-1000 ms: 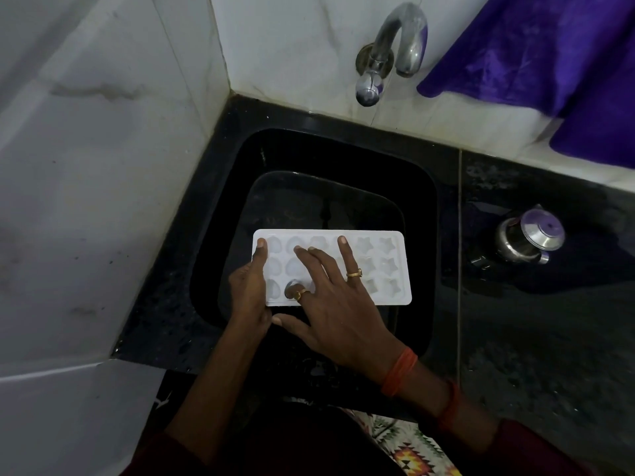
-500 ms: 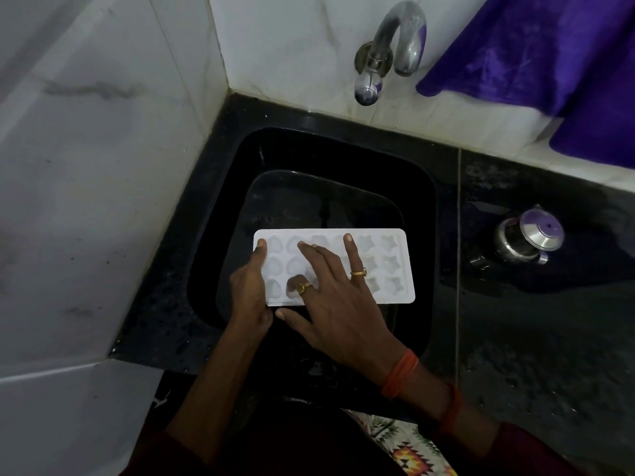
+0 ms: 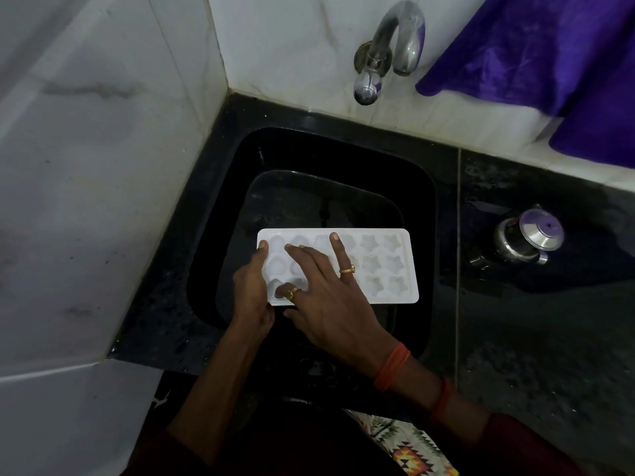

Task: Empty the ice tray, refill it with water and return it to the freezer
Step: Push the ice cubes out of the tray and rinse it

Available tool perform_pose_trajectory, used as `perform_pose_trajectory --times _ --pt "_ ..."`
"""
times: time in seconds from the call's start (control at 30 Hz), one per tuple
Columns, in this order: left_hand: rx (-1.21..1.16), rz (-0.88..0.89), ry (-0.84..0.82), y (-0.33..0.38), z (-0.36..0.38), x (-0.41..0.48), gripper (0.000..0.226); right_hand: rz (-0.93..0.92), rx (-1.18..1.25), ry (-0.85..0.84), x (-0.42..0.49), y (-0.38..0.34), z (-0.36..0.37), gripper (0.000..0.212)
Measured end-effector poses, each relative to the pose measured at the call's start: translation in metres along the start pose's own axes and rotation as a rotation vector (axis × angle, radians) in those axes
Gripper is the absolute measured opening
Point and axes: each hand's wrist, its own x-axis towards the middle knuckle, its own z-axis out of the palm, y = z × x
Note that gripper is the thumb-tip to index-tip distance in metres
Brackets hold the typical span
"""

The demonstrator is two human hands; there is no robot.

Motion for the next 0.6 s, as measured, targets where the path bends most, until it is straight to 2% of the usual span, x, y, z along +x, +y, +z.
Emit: perform_pose_trajectory --times 0.33,0.47,0.6 --pt "-0.040 -0.035 -0.056 0.0023 0.0007 -0.0012 0.053 -0.050 -0.026 0.063 0.0028 0.0045 -0.0013 0.014" --pt "-0.050 -0.041 -0.052 0.0036 0.0013 -0.0009 0.043 -0.056 -0.017 0.090 0.0043 0.0041 -0.0008 0.015" --pt "-0.049 -0.065 -0.055 0.0030 0.0008 0.0008 0.044 -0.048 -0.035 0.081 0.0064 0.0032 -0.0009 0.017"
